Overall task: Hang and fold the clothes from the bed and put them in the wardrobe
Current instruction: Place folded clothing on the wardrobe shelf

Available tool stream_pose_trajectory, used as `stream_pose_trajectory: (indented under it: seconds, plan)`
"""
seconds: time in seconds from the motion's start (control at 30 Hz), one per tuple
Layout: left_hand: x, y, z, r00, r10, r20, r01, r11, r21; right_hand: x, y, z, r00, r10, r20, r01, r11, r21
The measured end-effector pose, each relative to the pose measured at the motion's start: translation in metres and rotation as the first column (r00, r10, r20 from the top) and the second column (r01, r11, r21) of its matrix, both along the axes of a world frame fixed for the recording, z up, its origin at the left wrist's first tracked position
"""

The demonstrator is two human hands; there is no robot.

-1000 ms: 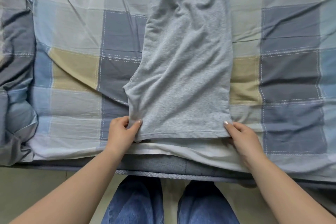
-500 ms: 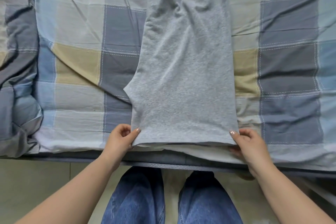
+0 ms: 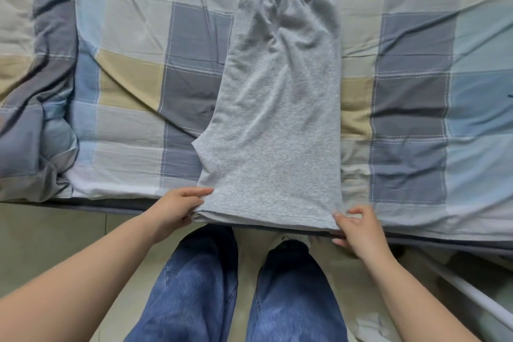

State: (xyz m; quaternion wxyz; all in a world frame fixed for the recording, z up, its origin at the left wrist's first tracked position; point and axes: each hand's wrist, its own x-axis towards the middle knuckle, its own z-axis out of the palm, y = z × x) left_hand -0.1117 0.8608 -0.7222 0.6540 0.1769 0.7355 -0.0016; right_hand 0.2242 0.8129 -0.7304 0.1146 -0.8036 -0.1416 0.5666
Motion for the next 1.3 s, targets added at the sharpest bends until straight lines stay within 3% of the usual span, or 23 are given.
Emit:
stream_pose_trajectory:
  seconds: [0.1,0.2,0.37,0.5,0.7,0.97,1.07,1.13,1.17,1.23,1.3]
  plan:
    - [0.004,0.005,0.009,0.988,0.145,0.043,-0.144,0.989,-0.024,-0.001,0.002,0.013,0.999,-0.045,-0.028,0.048,0.995,0.087]
    - [0.010,0.022,0.016,0.918,0.369,0.145,-0.370,0.929,-0.021,-0.001,0.022,0.020,0.988,-0.124,-0.091,0.138,0.975,0.176]
    - [0.015,0.071,0.018,0.737,0.635,0.232,-0.660,0.750,0.043,0.002,0.082,0.021,0.845,-0.442,-0.302,0.503,0.849,0.165]
    - [0.025,0.126,0.014,0.634,0.698,0.335,-0.761,0.640,0.108,0.004,0.148,0.016,0.765,-0.507,-0.397,0.611,0.766,0.199]
    - [0.042,0.234,0.012,0.625,0.664,0.410,-0.775,0.589,0.228,0.006,0.262,0.019,0.770,-0.459,-0.443,0.611,0.731,0.305]
    - [0.062,0.348,0.006,0.718,0.590,0.369,-0.696,0.616,0.369,0.007,0.388,0.017,0.833,-0.350,-0.429,0.521,0.756,0.395]
    - [0.065,0.367,-0.004,0.730,0.585,0.352,-0.683,0.621,0.384,0.007,0.410,0.012,0.830,-0.282,-0.481,0.496,0.768,0.406]
    - [0.069,0.369,-0.013,0.775,0.558,0.296,-0.628,0.626,0.462,-0.002,0.411,0.007,0.878,-0.225,-0.423,0.418,0.791,0.447]
    - [0.072,0.366,-0.019,0.837,0.502,0.220,-0.533,0.652,0.539,-0.009,0.407,0.003,0.923,-0.164,-0.348,0.326,0.814,0.481]
    - [0.080,0.352,-0.033,0.962,0.272,-0.005,-0.187,0.673,0.715,-0.027,0.392,-0.012,0.988,0.030,-0.152,0.060,0.829,0.556]
    - [0.087,0.338,-0.046,0.966,-0.077,-0.247,0.245,0.573,0.782,-0.044,0.376,-0.028,0.940,0.334,0.071,-0.311,0.751,0.582]
